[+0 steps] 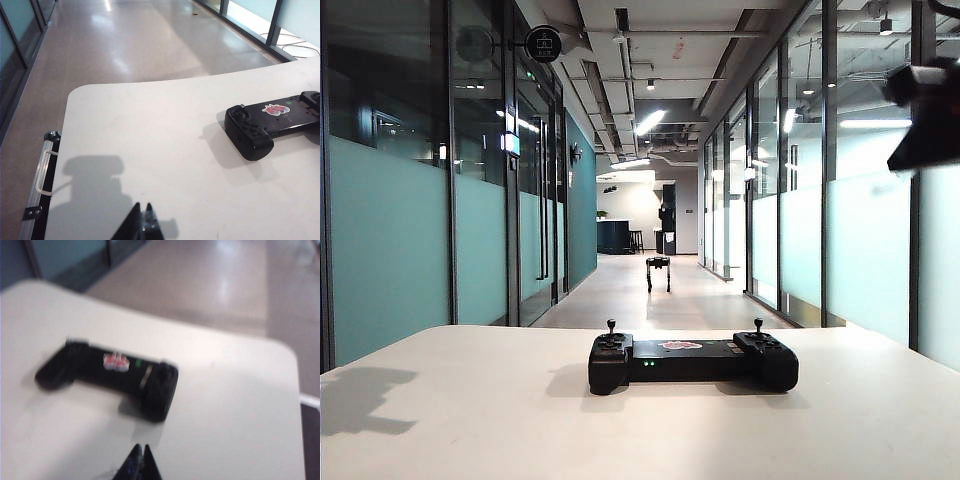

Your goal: Push the left joystick on the remote control sitting on the white table forward to make the robot dog walk in a straight line until it approaches the door.

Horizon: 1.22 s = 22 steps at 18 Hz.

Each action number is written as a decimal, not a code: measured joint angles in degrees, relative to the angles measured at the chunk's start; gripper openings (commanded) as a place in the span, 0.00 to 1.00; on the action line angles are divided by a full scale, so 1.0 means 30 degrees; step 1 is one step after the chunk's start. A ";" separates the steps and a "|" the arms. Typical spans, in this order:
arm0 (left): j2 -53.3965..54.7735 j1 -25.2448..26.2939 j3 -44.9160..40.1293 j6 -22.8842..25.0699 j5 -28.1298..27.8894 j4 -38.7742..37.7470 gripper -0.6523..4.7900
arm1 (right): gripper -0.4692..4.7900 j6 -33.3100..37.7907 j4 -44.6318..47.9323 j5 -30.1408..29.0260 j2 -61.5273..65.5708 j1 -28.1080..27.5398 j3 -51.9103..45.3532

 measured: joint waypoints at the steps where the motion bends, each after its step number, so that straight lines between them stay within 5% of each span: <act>1: -0.0007 0.0000 0.0000 0.0000 -0.0007 0.0007 0.11 | 0.08 -0.0007 -0.0211 -0.0335 -0.0452 -0.0007 -0.0291; 10: -0.0007 0.0000 0.0000 0.0000 -0.0007 0.0007 0.11 | 0.08 -0.0240 -0.0495 -0.0138 -0.7876 -0.0452 -0.5158; 13: -0.0007 0.0000 0.0000 0.0000 -0.0007 0.0000 0.11 | 0.08 -0.0634 -0.0532 0.0488 -0.9828 -0.2397 -0.5952; 22: 0.0000 0.0000 0.0000 0.0000 -0.0007 0.0000 0.11 | 0.08 -0.0685 -0.0736 -0.2579 -1.4484 -0.9063 -0.6098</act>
